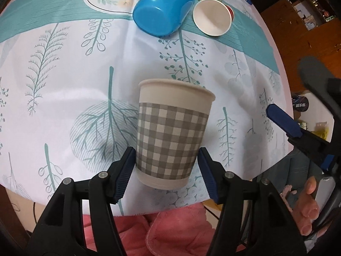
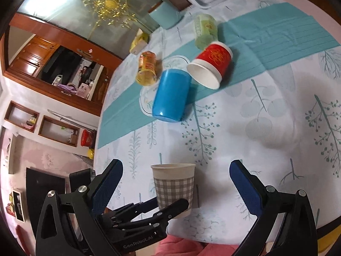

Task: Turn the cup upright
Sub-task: 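Lift the grey-checked cup with the left gripper toward the right gripper, then grasp the checked cup with the right gripper while the left gripper releases it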

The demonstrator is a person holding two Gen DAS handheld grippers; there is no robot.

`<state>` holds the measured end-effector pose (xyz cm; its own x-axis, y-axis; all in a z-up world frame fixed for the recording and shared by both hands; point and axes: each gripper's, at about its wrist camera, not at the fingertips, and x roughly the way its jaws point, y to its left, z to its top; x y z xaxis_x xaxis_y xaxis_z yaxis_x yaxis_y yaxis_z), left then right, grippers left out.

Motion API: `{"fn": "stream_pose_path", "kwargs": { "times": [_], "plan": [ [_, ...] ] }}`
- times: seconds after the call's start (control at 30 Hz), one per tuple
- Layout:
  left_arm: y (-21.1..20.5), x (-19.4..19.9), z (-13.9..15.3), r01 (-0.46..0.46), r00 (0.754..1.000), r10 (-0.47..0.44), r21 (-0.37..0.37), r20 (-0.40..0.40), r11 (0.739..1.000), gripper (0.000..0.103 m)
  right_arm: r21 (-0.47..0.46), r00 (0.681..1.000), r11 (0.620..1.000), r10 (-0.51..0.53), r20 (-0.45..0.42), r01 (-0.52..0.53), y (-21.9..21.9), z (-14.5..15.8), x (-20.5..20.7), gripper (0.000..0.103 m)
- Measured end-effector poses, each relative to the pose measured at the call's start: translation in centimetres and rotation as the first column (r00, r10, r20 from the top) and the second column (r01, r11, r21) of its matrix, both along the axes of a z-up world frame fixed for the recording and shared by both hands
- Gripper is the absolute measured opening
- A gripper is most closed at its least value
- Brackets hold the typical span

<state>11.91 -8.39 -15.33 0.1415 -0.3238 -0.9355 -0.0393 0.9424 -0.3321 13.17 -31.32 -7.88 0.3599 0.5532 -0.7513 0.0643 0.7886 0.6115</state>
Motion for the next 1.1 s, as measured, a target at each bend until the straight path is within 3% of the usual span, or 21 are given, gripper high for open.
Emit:
{"fn": "stream_pose_path", "kwargs": {
  "times": [0.13,0.33,0.5,0.57,0.63,0.73,0.83,1.1],
  "plan": [
    [0.2,-0.5,1.1,0.0,1.0,-0.001,0.011,0.031,1.0,0.059,-0.005,0.999,1.0,0.028,-0.02,-0.028,0.9,-1.0,0.4,0.101],
    [1.7,-1.8,3.6,0.03,0.996,-0.023,-0.075,0.082,0.997,0.065,0.052,0.991,0.994,0.102,-0.089,-0.098,3.8,-3.6,1.0,0.102],
    [3.9,-3.1,3.8,-0.013,0.994,0.018,-0.049,0.105,0.999,0.066,0.033,0.981,0.989,0.149,-0.121,-0.146,6.6,-5.5,1.6,0.101],
    [5.0,-3.3,3.7,-0.043,0.993,0.047,-0.046,0.106,0.998,0.066,-0.009,0.978,0.987,0.159,-0.136,-0.162,7.6,-6.2,1.8,0.095],
    [5.8,-3.3,3.6,-0.064,0.992,0.07,-0.063,0.107,0.996,0.066,-0.046,0.977,0.985,0.155,-0.147,-0.164,8.1,-6.8,2.0,0.081],
    [7.0,-3.6,3.3,-0.089,0.99,0.097,-0.084,0.1,0.992,0.066,-0.062,0.976,0.987,0.135,-0.168,-0.147,8.6,-8.1,2.4,0.069],
    [7.5,-3.5,3.1,-0.087,0.989,0.097,-0.09,0.108,0.992,0.066,-0.051,0.977,0.984,0.161,-0.138,-0.17,9.1,-8.2,2.4,0.067],
    [8.1,-3.4,2.7,-0.096,0.988,0.107,-0.1,0.11,0.99,0.066,-0.184,0.98,0.971,0.17,0.102,-0.15,9.4,-5.0,0.7,0.065]
  ]
}}
